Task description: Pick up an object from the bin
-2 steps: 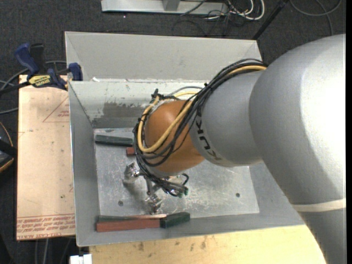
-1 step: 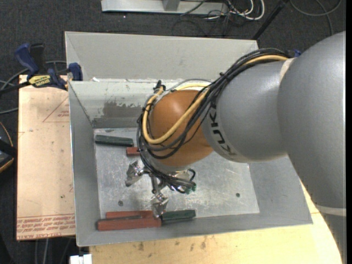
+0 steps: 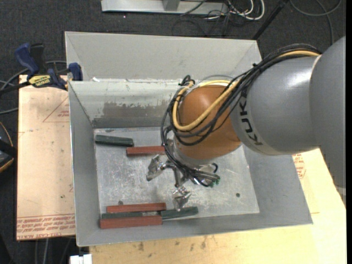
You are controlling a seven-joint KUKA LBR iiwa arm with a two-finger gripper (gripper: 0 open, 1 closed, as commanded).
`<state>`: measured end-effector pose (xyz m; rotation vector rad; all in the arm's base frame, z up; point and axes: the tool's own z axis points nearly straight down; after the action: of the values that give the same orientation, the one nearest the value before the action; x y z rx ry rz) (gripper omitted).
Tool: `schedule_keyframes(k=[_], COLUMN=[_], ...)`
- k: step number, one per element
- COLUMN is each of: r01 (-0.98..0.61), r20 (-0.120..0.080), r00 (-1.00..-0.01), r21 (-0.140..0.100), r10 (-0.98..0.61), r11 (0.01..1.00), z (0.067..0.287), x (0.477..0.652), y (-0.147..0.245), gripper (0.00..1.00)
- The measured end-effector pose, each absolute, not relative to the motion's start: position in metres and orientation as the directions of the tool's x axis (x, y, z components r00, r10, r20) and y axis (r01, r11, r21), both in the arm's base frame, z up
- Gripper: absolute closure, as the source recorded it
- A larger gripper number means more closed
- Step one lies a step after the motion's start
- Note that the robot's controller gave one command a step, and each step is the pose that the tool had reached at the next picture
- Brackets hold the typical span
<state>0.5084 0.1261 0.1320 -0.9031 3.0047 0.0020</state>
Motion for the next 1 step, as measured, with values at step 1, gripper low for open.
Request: schedule_keyframes(k=[1], r01=[-0.603], r20=[-0.019], r00=[-0.798], r21=[-0.004], r10=[-0.603], r11=[0.798], z=[0.0769], x=[0.4909], y=[0.1585], gripper=[1.0])
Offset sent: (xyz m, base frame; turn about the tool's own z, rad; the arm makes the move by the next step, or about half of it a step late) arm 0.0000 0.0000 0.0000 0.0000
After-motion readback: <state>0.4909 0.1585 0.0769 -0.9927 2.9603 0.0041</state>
